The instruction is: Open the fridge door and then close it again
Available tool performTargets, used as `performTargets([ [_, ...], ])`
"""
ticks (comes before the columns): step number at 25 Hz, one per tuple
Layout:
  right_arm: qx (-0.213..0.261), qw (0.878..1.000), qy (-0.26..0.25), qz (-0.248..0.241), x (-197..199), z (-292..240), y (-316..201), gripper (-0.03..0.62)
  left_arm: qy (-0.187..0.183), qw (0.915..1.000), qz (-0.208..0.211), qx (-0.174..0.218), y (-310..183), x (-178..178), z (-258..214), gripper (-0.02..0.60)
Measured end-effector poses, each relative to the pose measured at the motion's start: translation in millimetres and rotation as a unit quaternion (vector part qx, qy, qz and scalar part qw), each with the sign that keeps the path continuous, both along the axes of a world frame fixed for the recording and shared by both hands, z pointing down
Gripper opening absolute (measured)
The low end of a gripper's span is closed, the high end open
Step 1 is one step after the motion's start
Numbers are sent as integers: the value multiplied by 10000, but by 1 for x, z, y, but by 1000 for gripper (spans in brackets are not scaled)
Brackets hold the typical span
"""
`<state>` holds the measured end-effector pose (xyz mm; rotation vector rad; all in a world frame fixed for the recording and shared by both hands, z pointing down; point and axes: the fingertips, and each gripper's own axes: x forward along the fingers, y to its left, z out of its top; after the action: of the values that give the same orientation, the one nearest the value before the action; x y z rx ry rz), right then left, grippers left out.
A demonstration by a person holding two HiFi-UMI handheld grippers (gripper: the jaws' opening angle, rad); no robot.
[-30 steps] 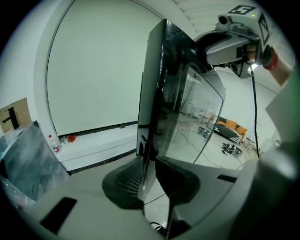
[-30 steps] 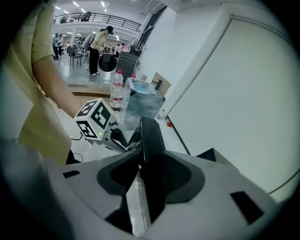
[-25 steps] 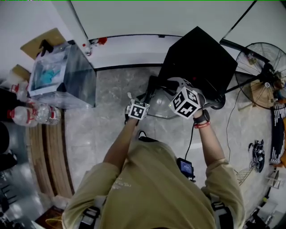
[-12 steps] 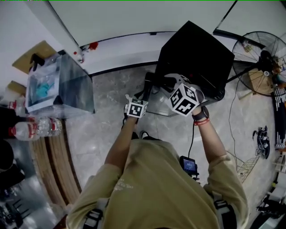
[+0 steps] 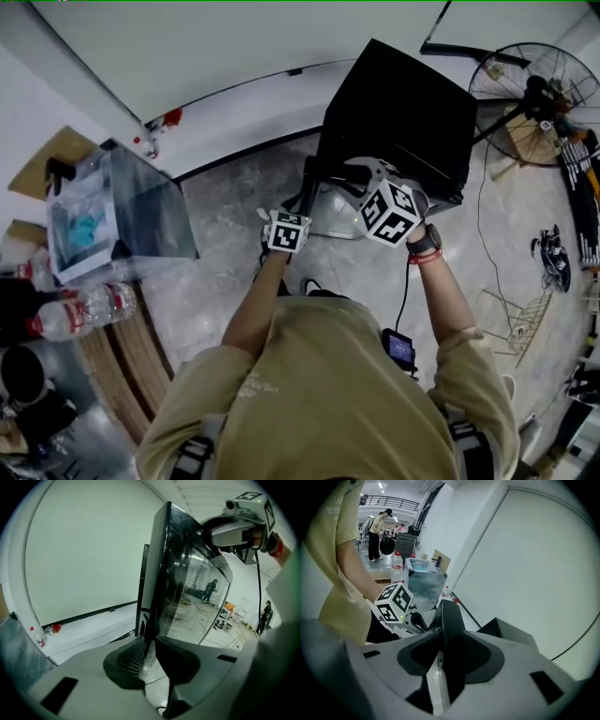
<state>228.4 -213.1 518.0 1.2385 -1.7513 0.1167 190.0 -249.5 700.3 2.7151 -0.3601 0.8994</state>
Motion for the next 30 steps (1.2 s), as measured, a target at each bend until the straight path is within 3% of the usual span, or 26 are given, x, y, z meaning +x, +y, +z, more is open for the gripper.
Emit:
performTargets([
  [30, 252, 9876, 245, 1528, 58, 2, -43, 173, -12, 9925, 1224, 23, -48, 68, 4, 80],
])
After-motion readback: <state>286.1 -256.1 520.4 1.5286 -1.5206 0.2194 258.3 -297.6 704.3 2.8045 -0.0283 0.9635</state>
